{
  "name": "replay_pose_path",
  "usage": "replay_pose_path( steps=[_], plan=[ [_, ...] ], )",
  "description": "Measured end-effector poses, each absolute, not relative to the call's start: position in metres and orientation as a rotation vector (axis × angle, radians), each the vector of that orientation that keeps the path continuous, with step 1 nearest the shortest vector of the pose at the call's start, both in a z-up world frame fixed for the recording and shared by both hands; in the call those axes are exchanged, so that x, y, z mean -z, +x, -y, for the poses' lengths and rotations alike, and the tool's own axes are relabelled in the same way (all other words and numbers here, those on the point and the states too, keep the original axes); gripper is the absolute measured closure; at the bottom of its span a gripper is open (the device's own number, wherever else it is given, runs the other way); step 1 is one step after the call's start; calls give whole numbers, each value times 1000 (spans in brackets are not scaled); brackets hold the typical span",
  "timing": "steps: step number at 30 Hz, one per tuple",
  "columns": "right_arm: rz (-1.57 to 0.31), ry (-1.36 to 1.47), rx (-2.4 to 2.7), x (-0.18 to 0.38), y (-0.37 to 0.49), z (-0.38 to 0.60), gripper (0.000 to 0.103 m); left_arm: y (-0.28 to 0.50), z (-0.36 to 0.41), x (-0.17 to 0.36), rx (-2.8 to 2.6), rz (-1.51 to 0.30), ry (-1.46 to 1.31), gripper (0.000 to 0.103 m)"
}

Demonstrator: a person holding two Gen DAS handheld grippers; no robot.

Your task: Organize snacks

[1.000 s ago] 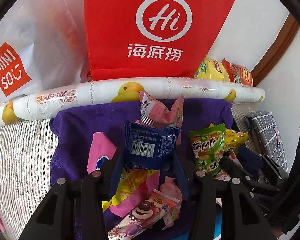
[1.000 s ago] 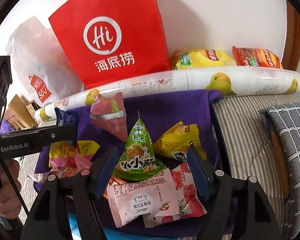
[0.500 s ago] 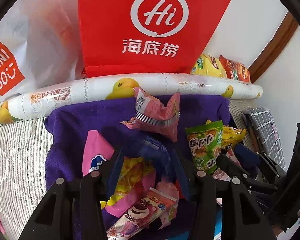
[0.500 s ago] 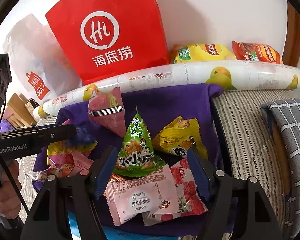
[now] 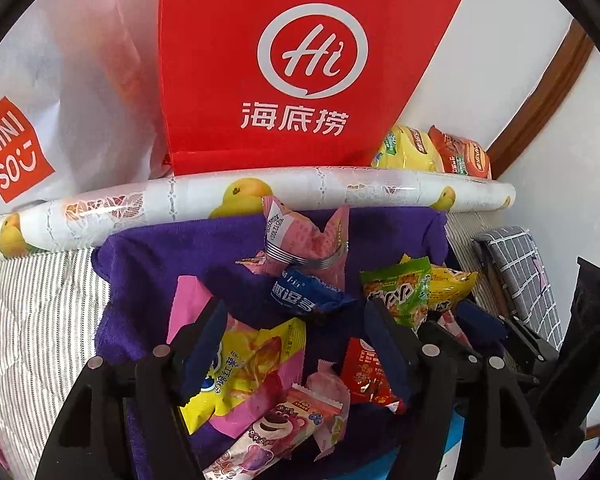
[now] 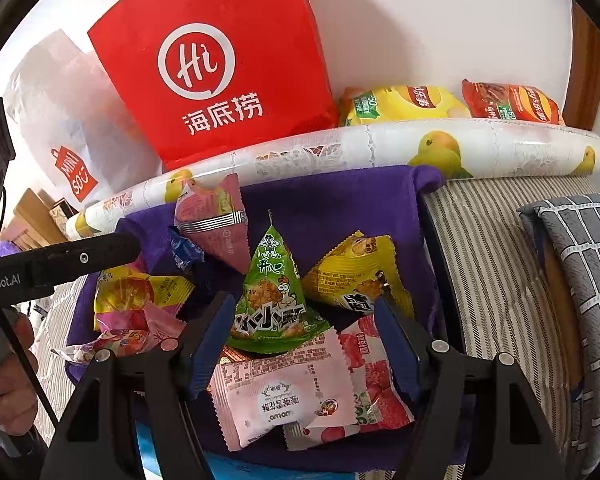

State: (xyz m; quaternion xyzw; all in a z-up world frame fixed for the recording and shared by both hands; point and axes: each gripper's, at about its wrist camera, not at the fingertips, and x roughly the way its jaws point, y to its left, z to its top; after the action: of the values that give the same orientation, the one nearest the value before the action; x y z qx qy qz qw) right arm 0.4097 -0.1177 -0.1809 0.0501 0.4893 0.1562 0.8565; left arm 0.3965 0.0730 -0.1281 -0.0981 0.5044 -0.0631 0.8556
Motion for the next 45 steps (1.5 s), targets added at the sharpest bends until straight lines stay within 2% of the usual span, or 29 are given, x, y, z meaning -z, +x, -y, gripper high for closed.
replay_pose_path(
  steps=[4,13,20,23,29,38,41,45],
  plan=[
    [-1022,122,-325,180,410,121,28,393,-69,122,131,-1043,-183,34],
    [-973,177,-291,155,401,130,28,386,-73,102,147,-1020,-198,33],
    [-949,137,-291,116,370,131,27,369,-73,68,131,-946,-174,18],
    [-926,174,-313,94,354,135,15,364,-71,59,131,-950,-176,18],
    [-847,143,-239,49,313,145,7,345,-57,35,130,-915,-137,16],
    [-830,88,-199,10,243,154,7,269,-42,24,150,-911,-181,15],
    [-789,63,-199,1,214,153,0,238,-39,26,154,-920,-199,15],
    [-746,87,-223,-6,175,155,0,191,-36,21,150,-894,-206,15]
  ],
)
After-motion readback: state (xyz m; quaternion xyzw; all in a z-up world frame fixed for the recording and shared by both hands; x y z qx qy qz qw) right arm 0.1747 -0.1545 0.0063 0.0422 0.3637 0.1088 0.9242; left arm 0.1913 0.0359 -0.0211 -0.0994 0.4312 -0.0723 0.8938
